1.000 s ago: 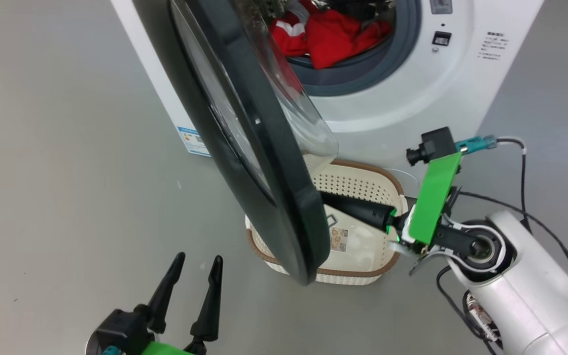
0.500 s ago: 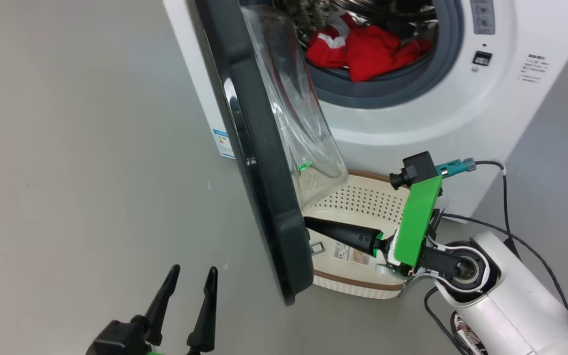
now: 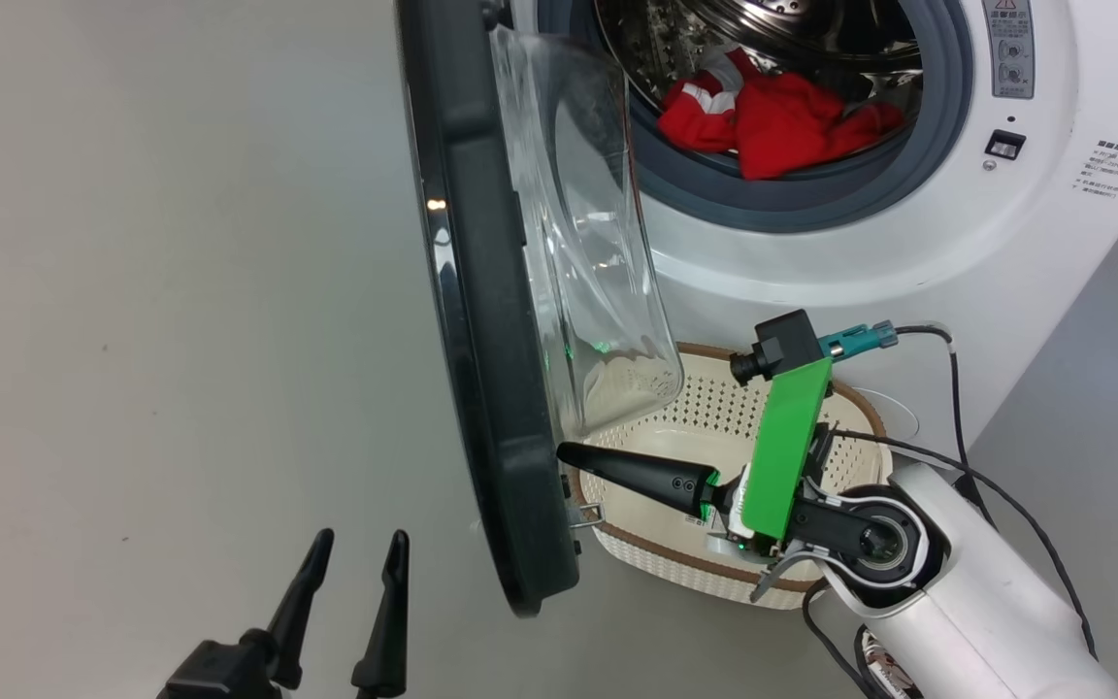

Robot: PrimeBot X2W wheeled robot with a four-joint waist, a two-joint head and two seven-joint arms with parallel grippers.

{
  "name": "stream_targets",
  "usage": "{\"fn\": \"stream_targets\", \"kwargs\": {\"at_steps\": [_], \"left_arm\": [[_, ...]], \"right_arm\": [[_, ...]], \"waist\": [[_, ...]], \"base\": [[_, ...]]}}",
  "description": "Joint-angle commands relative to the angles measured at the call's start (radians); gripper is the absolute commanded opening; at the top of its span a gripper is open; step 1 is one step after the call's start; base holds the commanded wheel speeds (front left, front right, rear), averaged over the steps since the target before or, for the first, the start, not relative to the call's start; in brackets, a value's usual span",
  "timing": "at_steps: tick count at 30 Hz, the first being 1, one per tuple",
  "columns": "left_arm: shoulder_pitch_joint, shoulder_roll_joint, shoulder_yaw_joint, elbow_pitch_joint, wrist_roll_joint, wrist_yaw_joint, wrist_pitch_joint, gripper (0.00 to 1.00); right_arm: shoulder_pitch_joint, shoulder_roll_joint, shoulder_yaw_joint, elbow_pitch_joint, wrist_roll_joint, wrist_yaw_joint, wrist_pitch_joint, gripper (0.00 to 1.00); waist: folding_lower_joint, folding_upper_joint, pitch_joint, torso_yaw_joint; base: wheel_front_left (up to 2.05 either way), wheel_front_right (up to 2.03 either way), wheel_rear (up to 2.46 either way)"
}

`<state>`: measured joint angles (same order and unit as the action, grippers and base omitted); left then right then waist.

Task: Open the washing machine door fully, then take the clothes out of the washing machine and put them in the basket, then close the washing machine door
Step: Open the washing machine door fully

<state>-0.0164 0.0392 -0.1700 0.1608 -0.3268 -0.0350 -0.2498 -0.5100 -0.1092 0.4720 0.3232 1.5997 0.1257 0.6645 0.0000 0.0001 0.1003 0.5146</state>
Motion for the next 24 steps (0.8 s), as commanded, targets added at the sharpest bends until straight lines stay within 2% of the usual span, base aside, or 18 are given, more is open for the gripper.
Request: {"fn": "stream_targets", "kwargs": {"at_steps": [1, 24], "left_arm": [[-0.006, 0.011, 0.037, -0.031, -0.005, 0.006, -0.012, 1.0], [0.013, 0.011, 0.051, -0.049, -0.004, 0.008, -0.012, 1.0]], "right_arm": [[-0.005, 0.029, 0.02, -0.027, -0.01, 0.005, -0.006, 0.0], [-0.016, 0.054, 0.047, -0.011, -0.009, 0.005, -0.033, 0.0]], "waist": [[0.0, -0.0001, 0.0, 0.001], [0.0, -0.0001, -0.013, 0.0]], "base": [[0.0, 0.0, 0.0], [0.0, 0.0, 0.0]]}}
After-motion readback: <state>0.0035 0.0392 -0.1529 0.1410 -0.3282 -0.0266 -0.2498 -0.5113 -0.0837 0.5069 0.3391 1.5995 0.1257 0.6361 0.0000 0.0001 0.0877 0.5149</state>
